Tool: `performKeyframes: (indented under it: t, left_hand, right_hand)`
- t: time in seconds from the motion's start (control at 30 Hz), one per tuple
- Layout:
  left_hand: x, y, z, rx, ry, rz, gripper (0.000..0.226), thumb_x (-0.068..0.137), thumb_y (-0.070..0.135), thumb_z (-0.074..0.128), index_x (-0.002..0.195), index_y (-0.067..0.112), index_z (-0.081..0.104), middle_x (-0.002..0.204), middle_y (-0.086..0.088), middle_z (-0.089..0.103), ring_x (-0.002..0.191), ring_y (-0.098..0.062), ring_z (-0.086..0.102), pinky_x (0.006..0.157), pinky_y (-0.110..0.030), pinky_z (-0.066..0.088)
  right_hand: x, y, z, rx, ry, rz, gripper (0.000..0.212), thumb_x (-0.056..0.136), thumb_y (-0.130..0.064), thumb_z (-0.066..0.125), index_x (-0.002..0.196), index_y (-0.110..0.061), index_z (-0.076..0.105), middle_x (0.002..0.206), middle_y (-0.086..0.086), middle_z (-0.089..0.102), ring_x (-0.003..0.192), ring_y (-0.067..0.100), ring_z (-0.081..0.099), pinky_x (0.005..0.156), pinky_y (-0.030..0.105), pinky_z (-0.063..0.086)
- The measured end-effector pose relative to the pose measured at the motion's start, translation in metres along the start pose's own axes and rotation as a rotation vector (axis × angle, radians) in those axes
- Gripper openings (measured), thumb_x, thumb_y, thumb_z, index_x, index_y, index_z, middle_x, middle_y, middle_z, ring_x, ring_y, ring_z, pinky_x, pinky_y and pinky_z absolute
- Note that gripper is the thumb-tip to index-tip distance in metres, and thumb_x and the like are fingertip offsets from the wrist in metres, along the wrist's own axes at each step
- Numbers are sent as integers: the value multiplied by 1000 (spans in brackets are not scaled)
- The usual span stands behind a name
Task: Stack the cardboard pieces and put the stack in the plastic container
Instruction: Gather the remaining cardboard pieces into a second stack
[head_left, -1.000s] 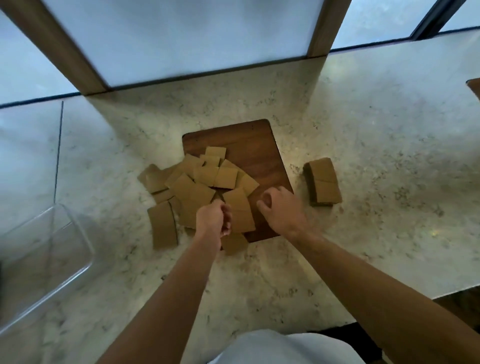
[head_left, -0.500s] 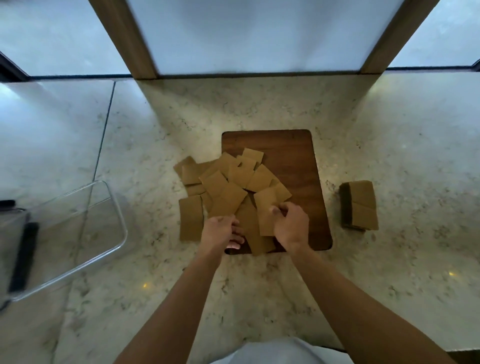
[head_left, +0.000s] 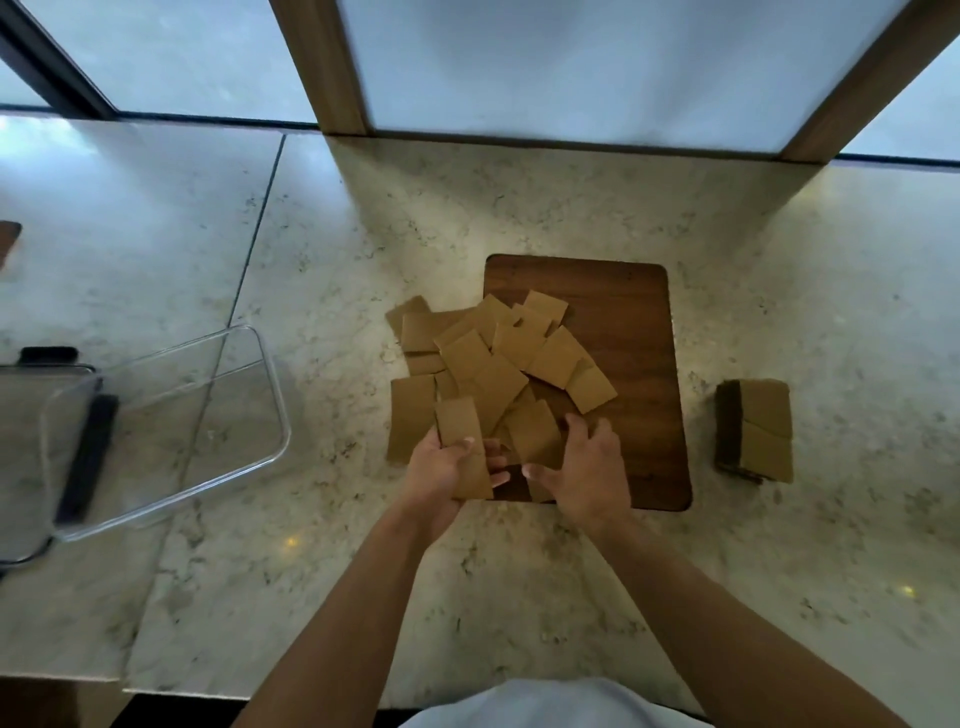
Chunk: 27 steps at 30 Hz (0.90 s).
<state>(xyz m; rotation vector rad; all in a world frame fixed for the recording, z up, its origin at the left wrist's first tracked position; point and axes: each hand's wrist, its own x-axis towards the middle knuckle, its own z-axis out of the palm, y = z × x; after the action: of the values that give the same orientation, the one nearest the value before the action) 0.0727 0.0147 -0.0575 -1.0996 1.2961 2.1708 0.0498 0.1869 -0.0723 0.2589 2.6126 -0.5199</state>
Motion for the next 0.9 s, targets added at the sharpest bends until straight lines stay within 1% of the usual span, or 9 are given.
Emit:
performKeyframes:
  t: [0.17,0.3,0.4,0.47,0.53,0.6,0.7,0.77,0.9]
  left_hand:
    - [1,3,-12,68,1,-18,60,91,-26,40,135,14,51,111,-23,65,99,-34,66,99,-61,57]
    - [1,6,-7,73,22,-19,40,100,-10,45,136,8,48,102,-23,64,79,-28,63,69,-44,59]
    - [1,6,0,113,23,-21,26,107,14,55,130,2,55,99,-22,65,75,-25,62,60,-38,55]
    - [2,4,2,180,-26,-3,30,104,26,62,124,4,62,102,-18,70,81,-26,67,65,-38,58]
    - [-1,1,4,210,-104,-9,27,103,28,64,122,9,66,112,-14,77,97,-29,74,79,-42,63]
    - [0,-1,1,207,-113,-39,29,106,20,58,131,7,64,116,-16,78,107,-33,75,91,-50,63]
    - [4,0,-11,55,-54,-97,28,109,13,45,134,2,54,109,-28,77,104,-43,76,91,-61,61]
    - [3,6,-18,-49,-37,-123,32,111,17,40,134,-2,51,106,-31,77,95,-43,78,81,-58,65]
    - [3,13,-26,-109,7,-105,53,109,31,40,132,-14,54,82,-26,74,61,-31,67,53,-42,61]
  right_hand:
    - [7,17,-10,231,22,75,62,85,-42,77,133,-9,55,123,12,54,118,33,53,93,42,45]
    - [9,18,-30,299,100,144,43,98,-34,62,133,-9,61,129,12,64,120,29,58,98,38,45]
    - [6,13,-41,510,126,195,38,99,-30,61,129,-7,65,121,9,70,109,23,62,93,36,49]
    - [0,2,-40,711,-6,150,32,101,-27,60,126,-8,67,110,3,70,106,21,66,92,38,55]
    - [-9,-16,-34,830,-275,92,19,104,-22,54,107,-18,72,104,3,72,93,14,71,78,27,60]
    - [-8,-24,-19,739,-323,26,25,105,-26,51,106,-17,74,112,9,71,96,15,71,78,25,60]
    - [6,-14,-11,156,51,36,41,99,-38,59,131,-13,60,131,11,54,121,27,52,101,37,45]
    - [9,-8,-12,-100,115,44,62,90,-52,66,137,-15,49,134,13,46,125,33,44,103,43,40]
    - [22,0,-19,148,-26,59,55,81,-45,79,124,-19,56,126,6,56,117,27,52,96,40,45]
